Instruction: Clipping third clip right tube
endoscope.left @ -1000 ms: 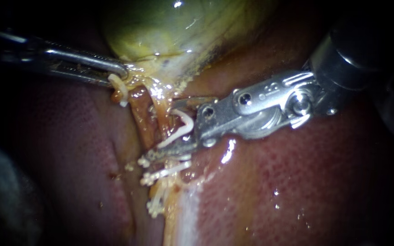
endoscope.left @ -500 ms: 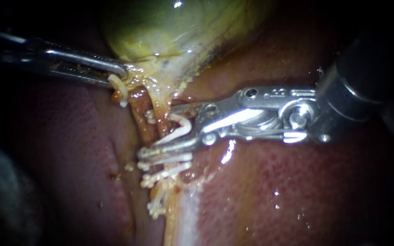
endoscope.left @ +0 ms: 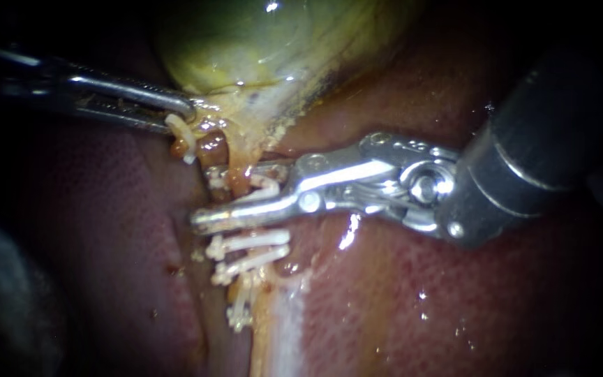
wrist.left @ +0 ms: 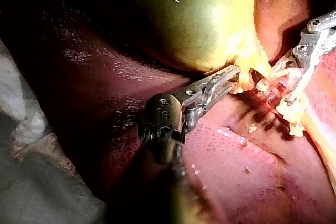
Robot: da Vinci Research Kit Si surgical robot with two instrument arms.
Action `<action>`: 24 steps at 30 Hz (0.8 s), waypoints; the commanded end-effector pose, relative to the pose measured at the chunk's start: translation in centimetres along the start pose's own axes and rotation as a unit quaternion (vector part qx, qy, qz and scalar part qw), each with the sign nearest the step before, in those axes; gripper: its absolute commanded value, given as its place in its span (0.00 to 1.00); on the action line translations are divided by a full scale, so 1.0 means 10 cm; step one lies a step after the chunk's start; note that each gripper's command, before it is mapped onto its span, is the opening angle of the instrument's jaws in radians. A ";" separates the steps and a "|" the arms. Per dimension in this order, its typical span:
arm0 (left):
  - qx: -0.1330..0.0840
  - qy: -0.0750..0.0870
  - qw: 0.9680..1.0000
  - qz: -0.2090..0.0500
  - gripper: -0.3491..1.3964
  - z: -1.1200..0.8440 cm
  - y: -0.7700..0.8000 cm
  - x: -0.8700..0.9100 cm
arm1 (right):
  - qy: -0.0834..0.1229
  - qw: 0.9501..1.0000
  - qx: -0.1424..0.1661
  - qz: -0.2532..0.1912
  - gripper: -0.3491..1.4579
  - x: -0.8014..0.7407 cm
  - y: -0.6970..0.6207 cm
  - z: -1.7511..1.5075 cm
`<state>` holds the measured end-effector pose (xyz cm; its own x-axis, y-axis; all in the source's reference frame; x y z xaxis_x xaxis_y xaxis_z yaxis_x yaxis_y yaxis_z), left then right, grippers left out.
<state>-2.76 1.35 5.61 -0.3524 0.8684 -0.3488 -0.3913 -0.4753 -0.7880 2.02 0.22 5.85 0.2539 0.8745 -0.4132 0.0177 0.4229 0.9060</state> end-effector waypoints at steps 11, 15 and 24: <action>-0.001 -0.001 1.000 0.000 0.00 0.000 0.000 0.000 | 0.022 0.999 0.012 0.031 0.45 0.000 0.013 0.007; -0.001 -0.001 1.000 0.000 0.00 0.000 0.000 0.000 | 0.042 0.998 0.013 0.036 0.45 0.003 0.016 0.007; -0.001 -0.001 1.000 0.000 0.00 0.000 0.000 0.000 | 0.064 0.997 0.018 0.040 0.44 0.015 0.021 0.003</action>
<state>-2.76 1.35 5.60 -0.3536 0.8683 -0.3479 -0.3892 -0.4748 -0.7893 2.09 0.45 5.98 0.1255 0.9308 -0.3434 0.0358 0.3417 0.9391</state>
